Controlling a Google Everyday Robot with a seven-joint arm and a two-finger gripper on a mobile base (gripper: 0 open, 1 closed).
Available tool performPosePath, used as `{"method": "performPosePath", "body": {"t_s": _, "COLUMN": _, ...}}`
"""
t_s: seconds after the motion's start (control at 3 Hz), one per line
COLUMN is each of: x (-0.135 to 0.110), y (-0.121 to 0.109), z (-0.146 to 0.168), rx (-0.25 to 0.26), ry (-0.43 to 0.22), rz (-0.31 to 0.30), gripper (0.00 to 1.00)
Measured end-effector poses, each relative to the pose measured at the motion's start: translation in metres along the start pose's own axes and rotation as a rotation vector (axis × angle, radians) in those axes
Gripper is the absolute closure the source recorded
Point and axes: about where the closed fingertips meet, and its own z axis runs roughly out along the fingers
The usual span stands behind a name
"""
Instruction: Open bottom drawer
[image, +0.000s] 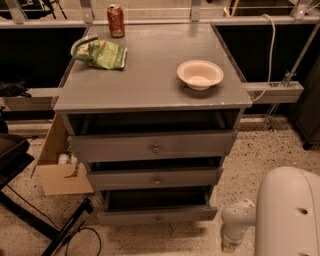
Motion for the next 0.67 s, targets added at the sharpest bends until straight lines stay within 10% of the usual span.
{"method": "performPosePath", "body": {"t_s": 0.33, "x": 0.002, "y": 0.008, "z": 0.002, "rx": -0.023, "ry": 0.006, "rz": 0.003, "gripper": 0.6}}
{"method": "performPosePath", "body": {"t_s": 0.67, "x": -0.055, "y": -0.03, "z": -0.021, "rx": 0.112, "ry": -0.024, "rz": -0.12, "gripper": 0.29}}
